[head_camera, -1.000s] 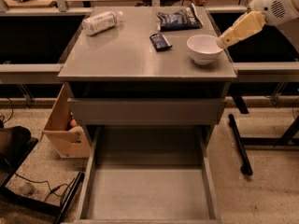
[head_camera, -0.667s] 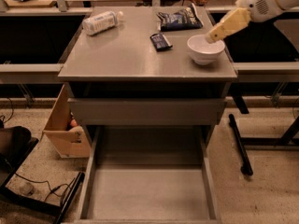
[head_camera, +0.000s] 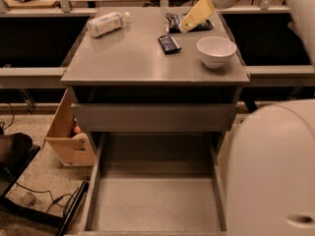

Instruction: Place rxbar blueberry into middle drawer

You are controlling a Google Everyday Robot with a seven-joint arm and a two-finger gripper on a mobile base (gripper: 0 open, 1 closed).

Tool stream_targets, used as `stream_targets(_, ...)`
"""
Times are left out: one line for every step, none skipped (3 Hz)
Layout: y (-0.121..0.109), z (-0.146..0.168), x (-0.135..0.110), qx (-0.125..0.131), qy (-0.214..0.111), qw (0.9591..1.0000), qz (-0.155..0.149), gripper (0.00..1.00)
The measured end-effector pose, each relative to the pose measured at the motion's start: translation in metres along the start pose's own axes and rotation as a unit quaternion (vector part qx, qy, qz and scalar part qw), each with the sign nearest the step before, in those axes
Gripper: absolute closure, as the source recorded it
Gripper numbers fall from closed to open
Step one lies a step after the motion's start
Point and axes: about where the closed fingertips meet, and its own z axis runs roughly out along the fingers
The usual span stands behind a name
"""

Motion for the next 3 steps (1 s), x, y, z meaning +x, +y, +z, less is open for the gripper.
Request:
stream_targets(-0.012, 0.043, -0.001, 0.023, 0.044, 0.9984, 0.028, 0.0)
stream_targets(-0.027, 0.088, 0.012, 0.031, 0.067, 0.995, 0.068, 0.0)
stream_targets(-0.023, 0.137, 0.017, 0.026, 0.084, 0.9918, 0.093, 0.0)
